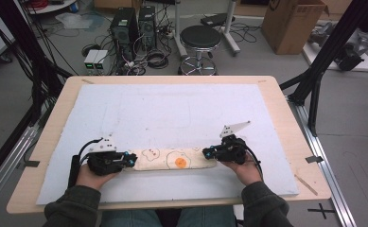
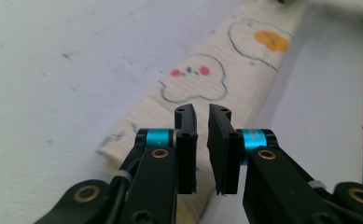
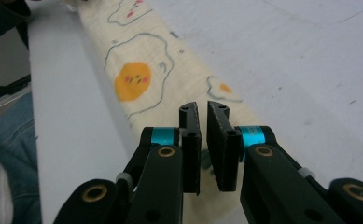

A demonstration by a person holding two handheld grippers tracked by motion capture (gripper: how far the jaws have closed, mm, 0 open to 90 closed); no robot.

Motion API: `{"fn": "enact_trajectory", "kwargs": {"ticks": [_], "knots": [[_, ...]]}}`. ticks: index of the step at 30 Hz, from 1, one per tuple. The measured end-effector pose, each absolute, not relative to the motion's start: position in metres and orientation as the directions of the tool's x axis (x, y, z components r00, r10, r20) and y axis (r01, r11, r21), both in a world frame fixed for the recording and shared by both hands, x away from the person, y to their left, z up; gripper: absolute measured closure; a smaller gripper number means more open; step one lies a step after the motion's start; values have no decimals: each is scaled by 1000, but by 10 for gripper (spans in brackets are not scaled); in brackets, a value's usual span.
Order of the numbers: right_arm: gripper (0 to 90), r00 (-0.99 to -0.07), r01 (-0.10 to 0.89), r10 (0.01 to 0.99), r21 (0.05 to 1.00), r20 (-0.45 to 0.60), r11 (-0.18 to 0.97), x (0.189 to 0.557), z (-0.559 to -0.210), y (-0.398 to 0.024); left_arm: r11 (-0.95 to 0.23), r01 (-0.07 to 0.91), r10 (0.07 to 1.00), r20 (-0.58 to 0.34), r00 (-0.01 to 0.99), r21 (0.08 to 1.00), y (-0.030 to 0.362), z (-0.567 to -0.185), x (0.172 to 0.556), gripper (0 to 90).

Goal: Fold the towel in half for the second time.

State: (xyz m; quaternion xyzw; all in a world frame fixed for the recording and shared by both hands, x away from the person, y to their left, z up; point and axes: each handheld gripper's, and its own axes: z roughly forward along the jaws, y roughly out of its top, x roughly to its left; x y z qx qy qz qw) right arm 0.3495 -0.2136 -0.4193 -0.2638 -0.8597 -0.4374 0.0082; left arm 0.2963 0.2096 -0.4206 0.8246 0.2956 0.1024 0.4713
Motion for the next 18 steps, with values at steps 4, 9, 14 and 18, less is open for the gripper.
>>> {"fn": "enact_trajectory", "kwargs": {"ticks": [4,9,14,18], "knots": [[829,-847,476,474,737,240,479,358,-423,-211,-411,422,614,-96,783,808,211,-426,302,785],[823,-828,510,503,704,247,495,361,-432,-213,-434,465,628,-111,770,772,214,-435,306,772],[817,-826,512,510,700,241,498,360,-437,-218,-450,461,624,-100,775,765,216,-438,305,763],[808,-823,514,516,699,239,497,357,-437,-221,-459,451,624,-84,777,765,215,-439,303,757]]}}
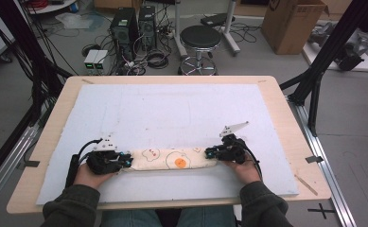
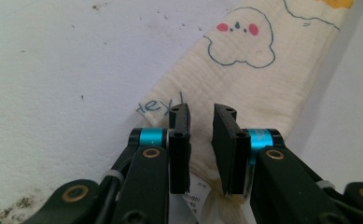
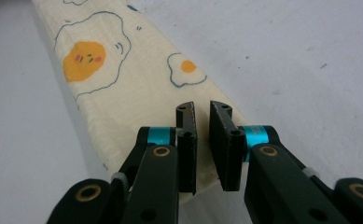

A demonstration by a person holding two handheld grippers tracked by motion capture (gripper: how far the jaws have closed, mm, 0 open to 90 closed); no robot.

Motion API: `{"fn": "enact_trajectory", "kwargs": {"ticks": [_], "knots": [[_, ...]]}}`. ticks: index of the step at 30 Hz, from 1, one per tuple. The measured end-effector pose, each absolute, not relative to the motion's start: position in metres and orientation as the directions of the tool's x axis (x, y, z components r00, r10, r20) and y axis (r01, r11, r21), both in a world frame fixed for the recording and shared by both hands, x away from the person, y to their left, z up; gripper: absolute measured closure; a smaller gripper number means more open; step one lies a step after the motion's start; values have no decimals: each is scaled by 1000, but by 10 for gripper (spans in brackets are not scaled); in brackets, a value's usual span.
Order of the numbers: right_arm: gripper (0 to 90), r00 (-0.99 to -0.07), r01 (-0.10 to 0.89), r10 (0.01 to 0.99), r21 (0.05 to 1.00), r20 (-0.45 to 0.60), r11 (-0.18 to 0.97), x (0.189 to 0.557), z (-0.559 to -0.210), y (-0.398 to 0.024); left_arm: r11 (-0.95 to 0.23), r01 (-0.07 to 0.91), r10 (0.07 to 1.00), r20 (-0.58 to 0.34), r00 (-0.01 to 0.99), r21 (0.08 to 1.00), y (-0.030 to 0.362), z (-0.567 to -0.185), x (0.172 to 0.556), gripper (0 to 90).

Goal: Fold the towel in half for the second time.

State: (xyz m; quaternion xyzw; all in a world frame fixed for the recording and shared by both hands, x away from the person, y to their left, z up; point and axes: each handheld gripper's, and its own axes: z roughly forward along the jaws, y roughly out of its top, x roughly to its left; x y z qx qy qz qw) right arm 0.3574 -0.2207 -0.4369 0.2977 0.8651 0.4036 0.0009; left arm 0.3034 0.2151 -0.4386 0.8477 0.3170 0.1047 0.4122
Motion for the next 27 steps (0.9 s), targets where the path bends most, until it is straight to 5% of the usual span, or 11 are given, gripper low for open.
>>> {"fn": "enact_trajectory", "kwargs": {"ticks": [15,27], "knots": [[723,-862,429,465,783,204,451,342,-425,-220,-416,391,607,-70,792,821,217,-428,296,642],[715,-876,412,459,725,148,551,337,-437,-220,-503,422,595,-53,802,755,208,-437,296,683]]}}
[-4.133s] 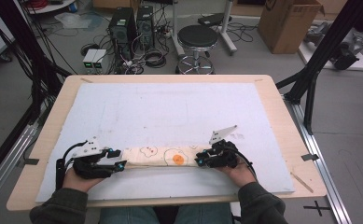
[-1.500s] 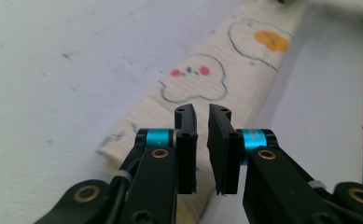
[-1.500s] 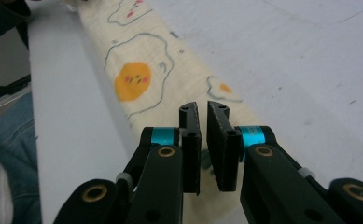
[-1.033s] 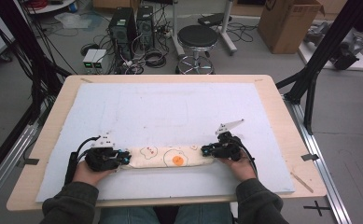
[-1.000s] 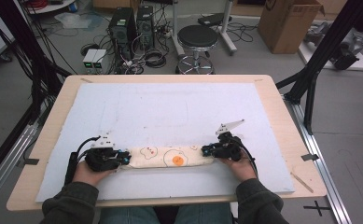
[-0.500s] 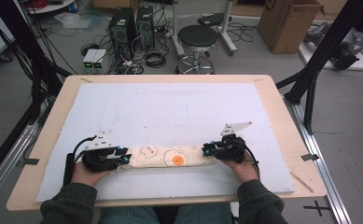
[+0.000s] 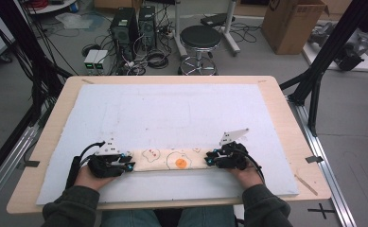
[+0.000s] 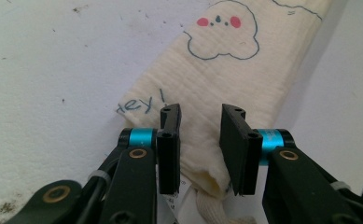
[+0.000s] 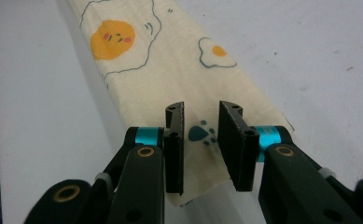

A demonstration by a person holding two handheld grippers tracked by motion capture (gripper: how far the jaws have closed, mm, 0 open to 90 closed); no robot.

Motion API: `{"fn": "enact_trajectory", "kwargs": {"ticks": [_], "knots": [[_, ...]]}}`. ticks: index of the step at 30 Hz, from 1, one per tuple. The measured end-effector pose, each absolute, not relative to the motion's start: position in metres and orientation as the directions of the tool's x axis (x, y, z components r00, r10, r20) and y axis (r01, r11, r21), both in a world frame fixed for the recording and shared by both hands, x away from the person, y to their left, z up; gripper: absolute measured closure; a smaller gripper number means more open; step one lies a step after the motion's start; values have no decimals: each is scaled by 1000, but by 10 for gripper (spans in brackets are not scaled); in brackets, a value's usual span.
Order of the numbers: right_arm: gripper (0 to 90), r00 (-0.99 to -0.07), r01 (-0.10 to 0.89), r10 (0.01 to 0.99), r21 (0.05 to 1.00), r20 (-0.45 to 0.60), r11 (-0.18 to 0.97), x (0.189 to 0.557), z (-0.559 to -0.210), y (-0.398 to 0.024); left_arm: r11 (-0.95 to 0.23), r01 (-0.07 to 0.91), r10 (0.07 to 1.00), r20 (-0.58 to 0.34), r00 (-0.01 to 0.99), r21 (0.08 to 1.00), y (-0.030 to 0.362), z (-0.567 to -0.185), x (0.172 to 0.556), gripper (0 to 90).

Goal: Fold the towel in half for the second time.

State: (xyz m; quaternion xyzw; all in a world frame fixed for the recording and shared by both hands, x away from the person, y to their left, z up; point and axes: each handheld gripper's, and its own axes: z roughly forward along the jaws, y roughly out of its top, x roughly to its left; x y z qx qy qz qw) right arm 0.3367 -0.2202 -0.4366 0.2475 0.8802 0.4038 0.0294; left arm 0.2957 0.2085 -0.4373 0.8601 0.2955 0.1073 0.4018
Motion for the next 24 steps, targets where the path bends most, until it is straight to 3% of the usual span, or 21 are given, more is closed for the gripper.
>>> {"fn": "enact_trajectory", "kwargs": {"ticks": [24], "knots": [[704,-890,361,447,734,88,575,329,-440,-225,-494,413,597,-47,801,765,209,-440,294,688]]}}
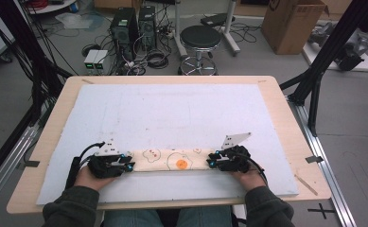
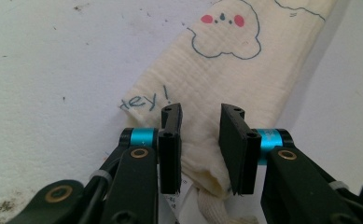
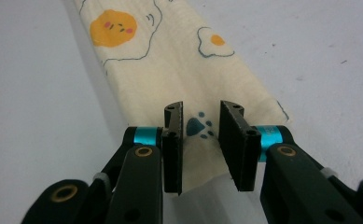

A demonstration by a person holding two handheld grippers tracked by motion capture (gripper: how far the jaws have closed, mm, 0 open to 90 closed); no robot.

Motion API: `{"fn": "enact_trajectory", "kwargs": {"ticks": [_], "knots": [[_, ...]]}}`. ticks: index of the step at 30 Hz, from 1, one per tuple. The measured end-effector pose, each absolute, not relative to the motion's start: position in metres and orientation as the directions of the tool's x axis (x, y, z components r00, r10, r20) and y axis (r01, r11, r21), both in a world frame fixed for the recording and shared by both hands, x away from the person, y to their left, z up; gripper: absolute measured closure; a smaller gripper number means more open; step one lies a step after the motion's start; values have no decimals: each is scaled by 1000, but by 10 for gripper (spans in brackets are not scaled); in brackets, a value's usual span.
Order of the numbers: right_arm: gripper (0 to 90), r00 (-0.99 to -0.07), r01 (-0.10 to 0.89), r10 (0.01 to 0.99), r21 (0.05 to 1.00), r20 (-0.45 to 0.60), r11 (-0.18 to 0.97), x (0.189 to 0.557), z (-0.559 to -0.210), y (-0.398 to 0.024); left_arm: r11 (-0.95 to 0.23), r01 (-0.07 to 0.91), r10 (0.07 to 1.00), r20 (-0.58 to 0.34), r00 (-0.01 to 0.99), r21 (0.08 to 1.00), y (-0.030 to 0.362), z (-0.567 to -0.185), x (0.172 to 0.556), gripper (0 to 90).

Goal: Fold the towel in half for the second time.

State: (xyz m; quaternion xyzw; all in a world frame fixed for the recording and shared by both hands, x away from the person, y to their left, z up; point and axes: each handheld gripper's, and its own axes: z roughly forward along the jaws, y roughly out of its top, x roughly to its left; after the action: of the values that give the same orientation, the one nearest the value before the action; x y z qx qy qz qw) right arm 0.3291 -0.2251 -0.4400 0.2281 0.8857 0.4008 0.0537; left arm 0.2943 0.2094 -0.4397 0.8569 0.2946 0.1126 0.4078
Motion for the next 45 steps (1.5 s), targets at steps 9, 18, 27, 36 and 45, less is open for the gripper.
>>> {"fn": "enact_trajectory", "kwargs": {"ticks": [9,18,27,36,45], "knots": [[602,-877,381,466,760,118,526,328,-435,-225,-457,421,592,-85,801,784,213,-433,295,610],[472,-870,392,467,794,156,465,330,-428,-225,-392,404,608,-96,788,827,217,-423,293,493],[301,-826,456,526,789,202,413,347,-420,-232,-362,432,662,-99,743,826,221,-418,305,379],[325,-785,533,577,722,227,441,376,-424,-230,-335,502,714,-133,688,798,224,-422,328,409],[498,-787,566,558,669,263,482,382,-433,-227,-330,569,703,-206,681,753,225,-432,338,445]]}}
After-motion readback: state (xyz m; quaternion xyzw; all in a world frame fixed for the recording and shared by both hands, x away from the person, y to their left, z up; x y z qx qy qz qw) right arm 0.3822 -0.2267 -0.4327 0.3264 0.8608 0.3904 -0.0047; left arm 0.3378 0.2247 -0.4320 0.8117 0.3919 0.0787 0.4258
